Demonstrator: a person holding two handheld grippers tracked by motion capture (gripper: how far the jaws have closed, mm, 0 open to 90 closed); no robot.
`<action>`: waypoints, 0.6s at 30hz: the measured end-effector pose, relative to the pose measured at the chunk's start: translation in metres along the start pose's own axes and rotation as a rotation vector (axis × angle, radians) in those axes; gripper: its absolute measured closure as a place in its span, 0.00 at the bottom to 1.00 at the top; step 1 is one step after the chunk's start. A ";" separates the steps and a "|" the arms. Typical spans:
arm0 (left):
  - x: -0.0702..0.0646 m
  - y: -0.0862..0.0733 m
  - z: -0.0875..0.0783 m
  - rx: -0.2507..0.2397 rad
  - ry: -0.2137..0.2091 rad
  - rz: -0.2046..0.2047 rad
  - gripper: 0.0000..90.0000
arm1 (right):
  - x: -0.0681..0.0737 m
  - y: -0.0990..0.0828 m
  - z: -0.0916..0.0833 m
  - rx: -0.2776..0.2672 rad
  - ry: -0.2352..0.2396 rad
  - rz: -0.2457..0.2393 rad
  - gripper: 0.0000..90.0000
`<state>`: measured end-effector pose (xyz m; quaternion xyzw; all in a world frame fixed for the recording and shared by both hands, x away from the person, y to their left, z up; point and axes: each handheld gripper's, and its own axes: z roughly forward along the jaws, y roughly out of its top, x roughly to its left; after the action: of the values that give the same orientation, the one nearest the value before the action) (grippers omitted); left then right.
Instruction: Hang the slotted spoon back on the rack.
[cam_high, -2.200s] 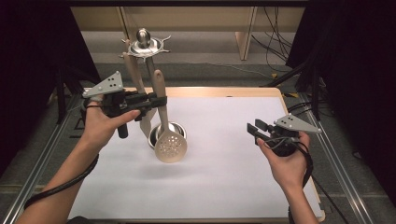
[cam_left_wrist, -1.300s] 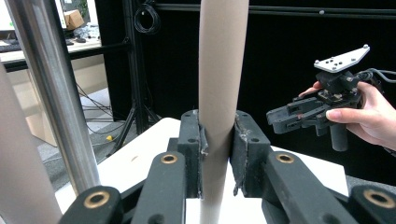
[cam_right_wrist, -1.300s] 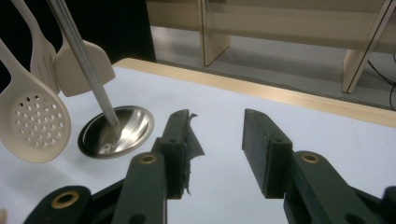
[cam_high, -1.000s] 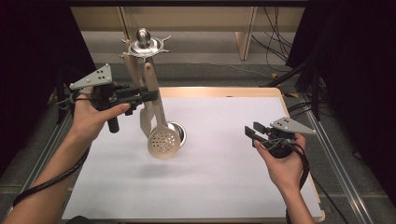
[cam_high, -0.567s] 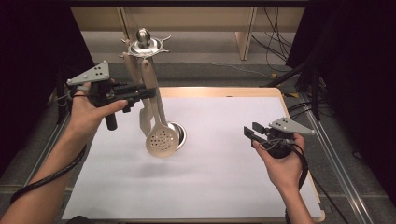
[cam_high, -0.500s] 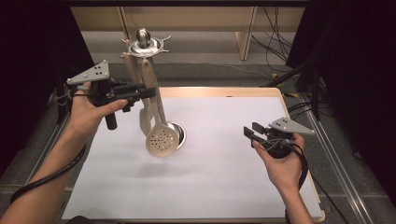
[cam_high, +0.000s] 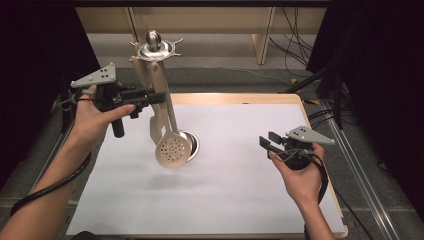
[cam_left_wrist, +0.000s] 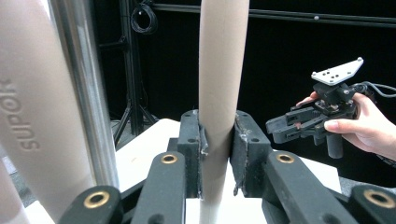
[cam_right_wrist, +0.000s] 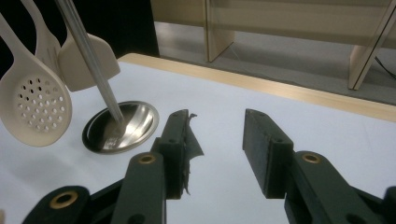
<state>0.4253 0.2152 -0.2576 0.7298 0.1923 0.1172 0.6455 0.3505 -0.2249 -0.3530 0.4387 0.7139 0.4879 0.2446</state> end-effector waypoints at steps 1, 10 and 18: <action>0.000 0.000 0.000 -0.001 0.001 -0.005 0.83 | 0.000 0.000 0.000 0.000 0.000 -0.003 0.69; 0.007 -0.001 0.001 -0.004 -0.005 -0.031 0.83 | 0.001 0.000 0.000 0.002 -0.004 0.010 0.69; 0.013 -0.003 0.005 -0.014 -0.016 -0.075 0.82 | 0.001 -0.001 0.001 -0.015 -0.001 0.011 0.69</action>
<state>0.4383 0.2169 -0.2625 0.7185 0.2134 0.0884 0.6560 0.3507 -0.2236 -0.3542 0.4410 0.7077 0.4943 0.2458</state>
